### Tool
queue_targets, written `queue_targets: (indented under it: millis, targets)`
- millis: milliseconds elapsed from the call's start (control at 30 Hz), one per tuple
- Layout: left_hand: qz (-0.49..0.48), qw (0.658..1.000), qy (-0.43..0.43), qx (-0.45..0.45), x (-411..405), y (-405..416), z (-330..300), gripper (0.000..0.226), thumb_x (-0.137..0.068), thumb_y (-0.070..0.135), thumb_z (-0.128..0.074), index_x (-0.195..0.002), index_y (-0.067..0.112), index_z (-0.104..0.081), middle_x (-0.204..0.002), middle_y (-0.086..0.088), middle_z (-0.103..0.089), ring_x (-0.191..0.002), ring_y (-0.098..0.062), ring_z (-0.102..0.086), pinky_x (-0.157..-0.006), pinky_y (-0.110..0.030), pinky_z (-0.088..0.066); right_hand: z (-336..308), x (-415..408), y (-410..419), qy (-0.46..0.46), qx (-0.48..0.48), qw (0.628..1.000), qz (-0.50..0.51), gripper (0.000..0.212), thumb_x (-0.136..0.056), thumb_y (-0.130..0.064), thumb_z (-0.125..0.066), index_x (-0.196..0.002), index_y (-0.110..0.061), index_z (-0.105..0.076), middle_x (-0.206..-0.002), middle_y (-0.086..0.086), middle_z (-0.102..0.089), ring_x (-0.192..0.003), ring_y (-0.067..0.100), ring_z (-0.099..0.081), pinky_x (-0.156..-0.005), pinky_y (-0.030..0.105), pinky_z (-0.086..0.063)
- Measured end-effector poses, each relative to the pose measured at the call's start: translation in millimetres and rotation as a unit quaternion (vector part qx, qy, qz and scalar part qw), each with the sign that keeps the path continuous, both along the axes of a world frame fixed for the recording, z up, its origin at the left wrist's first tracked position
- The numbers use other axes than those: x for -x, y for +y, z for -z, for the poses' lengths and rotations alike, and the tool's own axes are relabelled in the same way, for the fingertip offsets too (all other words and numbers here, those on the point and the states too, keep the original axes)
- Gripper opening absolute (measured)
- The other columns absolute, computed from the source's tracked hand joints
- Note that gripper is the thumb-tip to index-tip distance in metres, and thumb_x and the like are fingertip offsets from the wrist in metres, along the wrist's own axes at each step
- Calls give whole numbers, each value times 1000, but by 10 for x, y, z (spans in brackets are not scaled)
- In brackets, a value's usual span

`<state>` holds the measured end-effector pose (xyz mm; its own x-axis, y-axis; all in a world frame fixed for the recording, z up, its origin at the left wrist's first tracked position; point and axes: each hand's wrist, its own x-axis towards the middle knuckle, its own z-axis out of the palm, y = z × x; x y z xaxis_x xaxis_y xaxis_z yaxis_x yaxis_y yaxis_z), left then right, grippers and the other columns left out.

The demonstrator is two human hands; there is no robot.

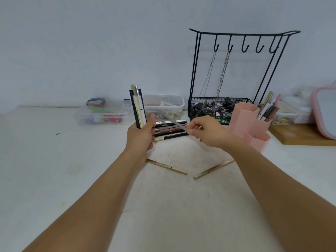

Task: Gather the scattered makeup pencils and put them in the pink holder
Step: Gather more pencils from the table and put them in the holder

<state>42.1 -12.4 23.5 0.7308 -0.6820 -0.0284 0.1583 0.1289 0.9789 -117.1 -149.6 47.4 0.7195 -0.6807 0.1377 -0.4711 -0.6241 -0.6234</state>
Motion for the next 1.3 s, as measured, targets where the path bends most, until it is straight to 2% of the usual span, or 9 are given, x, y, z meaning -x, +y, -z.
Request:
queue_targets:
  millis: [167, 367, 567, 700, 767, 867, 933, 1133, 1300]
  targets:
    - [46, 998, -3, 42, 90, 2, -17, 28, -85, 44, -78, -78, 22, -62, -53, 9, -35, -45, -8, -27, -40, -21, -24, -169, -104, 279, -125, -184, 974, -54, 10, -93, -14, -68, -99, -7, -72, -79, 6, -70, -71, 12, -65, -65, 20, -55]
    - [60, 997, -2, 55, 161, -9, -5, 49, -73, 45, -86, -93, 3, -72, -67, -7, -59, -51, -13, -45, -40, -21, -29, -96, -301, 653, -200, -214, 954, -63, 8, -85, 1, -72, -91, 6, -74, -75, 18, -72, -64, 13, -67, -61, 21, -55]
    - [33, 999, -32, 14, 118, -33, 70, 25, -90, 32, -72, -89, 8, -66, -64, -7, -54, -49, -15, -43, -42, -23, -32, 50, -390, 785, -250, -256, 933, -31, 4, -83, 11, -70, -87, 12, -72, -65, 14, -67, -53, 11, -65, -59, 19, -58]
    - [29, 998, -55, 10, 97, -24, 49, 33, -95, 38, -69, -84, 7, -65, -56, -1, -55, -47, -12, -48, -42, -23, -36, -23, -307, 602, -167, -178, 968, -65, 9, -87, 0, -71, -95, -2, -76, -81, 10, -74, -67, 8, -67, -67, 27, -57]
    - [21, 999, -46, 13, 78, -23, 28, 31, -96, 40, -68, -89, 10, -65, -56, 0, -53, -49, -11, -48, -41, -21, -36, -29, -216, 400, -61, -26, 997, -40, 18, -90, -9, -69, -107, -12, -73, -97, 4, -72, -77, 8, -64, -75, 29, -53]
    - [29, 999, -26, 23, 42, -15, 21, 30, -95, 43, -68, -92, 13, -62, -58, 2, -48, -49, -10, -44, -39, -19, -31, 50, -85, 130, 120, 153, 981, 0, 32, -96, -18, -61, -128, -23, -61, -124, 2, -65, -110, 21, -61, -96, 38, -50]
    - [35, 999, -14, 21, 27, 0, 14, 29, -94, 42, -69, -92, 14, -61, -56, 4, -45, -48, -10, -40, -39, -19, -27, 109, -35, 43, 150, 140, 979, 5, 39, -97, -21, -60, -136, -24, -56, -135, 1, -60, -122, 23, -56, -102, 39, -46]
    - [3, 1000, 14, -7, -15, 3, -20, 44, -96, 46, -66, -70, 24, -38, -49, 10, -30, -45, -9, -24, -40, -22, -19, 175, -27, 37, 142, 140, 980, 15, 35, -96, -25, -61, -131, -25, -58, -125, -1, -61, -111, 21, -58, -92, 35, -49]
    - [4, 1000, 8, -17, -17, 4, -33, 50, -94, 47, -67, -64, 25, -34, -47, 9, -28, -42, -10, -23, -40, -23, -19, 235, -63, 55, 164, 153, 974, 2, 38, -100, -30, -54, -138, -30, -53, -138, 1, -52, -124, 27, -50, -98, 42, -47]
